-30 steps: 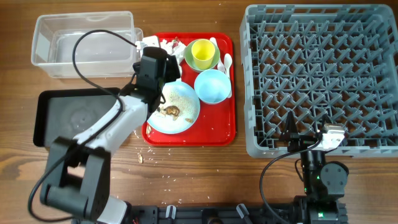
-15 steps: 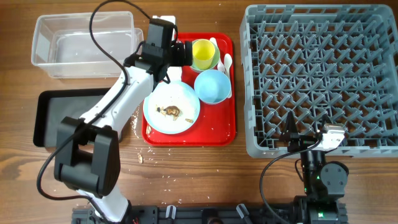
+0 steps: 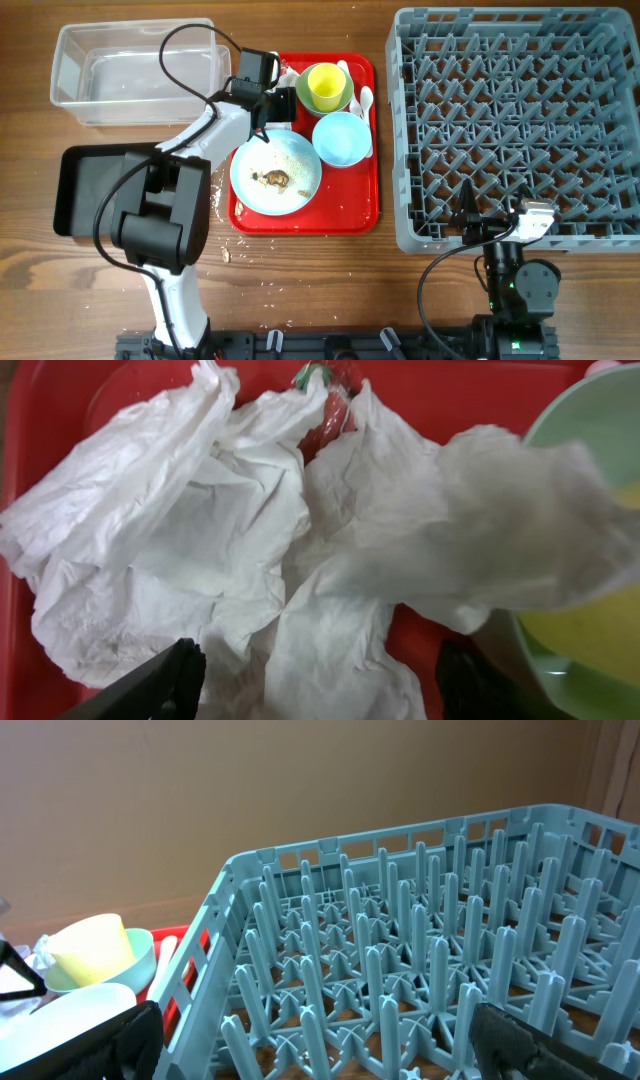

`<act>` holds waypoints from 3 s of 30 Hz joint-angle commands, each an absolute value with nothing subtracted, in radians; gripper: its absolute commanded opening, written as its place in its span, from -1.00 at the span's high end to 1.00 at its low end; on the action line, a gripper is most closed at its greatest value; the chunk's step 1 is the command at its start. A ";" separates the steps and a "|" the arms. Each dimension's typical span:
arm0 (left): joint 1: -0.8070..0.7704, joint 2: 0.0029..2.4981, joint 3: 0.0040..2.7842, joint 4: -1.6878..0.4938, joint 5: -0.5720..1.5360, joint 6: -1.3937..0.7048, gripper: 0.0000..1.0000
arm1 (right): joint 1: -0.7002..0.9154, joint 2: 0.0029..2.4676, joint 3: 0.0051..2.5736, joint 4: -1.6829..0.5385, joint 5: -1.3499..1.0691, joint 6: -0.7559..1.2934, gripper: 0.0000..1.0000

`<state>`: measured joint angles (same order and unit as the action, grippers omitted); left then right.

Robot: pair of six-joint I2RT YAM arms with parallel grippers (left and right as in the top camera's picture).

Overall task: Sort waste into correct bins and load items into the dishwasher rack
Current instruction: 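Grasp the tissue with the left gripper and drop it into the clear bin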

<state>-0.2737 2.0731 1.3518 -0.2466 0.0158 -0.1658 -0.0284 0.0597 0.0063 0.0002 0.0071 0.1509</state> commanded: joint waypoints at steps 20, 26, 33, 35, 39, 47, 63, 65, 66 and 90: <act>-0.295 1.846 1.353 -0.358 0.031 -0.248 0.92 | -0.033 0.057 0.006 0.006 -0.002 0.133 -0.99; -0.218 1.667 1.353 -0.367 -0.044 -0.339 0.92 | -0.033 0.057 0.006 0.006 -0.002 0.133 -1.00; 0.001 1.638 1.353 -0.302 -0.073 -0.546 0.92 | -0.033 0.057 0.006 0.006 -0.002 0.133 -1.00; 0.075 1.639 1.352 -0.279 -0.073 -0.606 0.92 | -0.033 0.057 0.006 0.006 -0.002 0.134 -1.00; 0.189 1.708 1.352 -0.221 -0.073 -0.648 0.67 | -0.033 0.057 0.006 0.006 -0.002 0.134 -1.00; 0.215 1.738 1.353 -0.141 0.130 -0.648 -0.98 | -0.033 0.057 0.006 0.006 -0.002 0.133 -0.99; -0.293 1.697 1.352 -0.342 -0.173 -0.318 -0.57 | -0.033 0.057 0.006 0.006 -0.002 0.133 -0.99; -0.301 1.739 1.352 -0.332 -0.200 -0.318 -0.56 | -0.033 0.057 0.006 0.006 -0.002 0.133 -1.00; -0.296 1.763 1.352 -0.328 -0.200 -0.318 -0.56 | -0.033 0.057 0.006 0.006 -0.002 0.133 -0.99; -0.262 2.079 1.352 -0.239 -0.128 -0.216 -0.28 | -0.033 0.057 0.006 0.006 -0.002 0.133 -0.99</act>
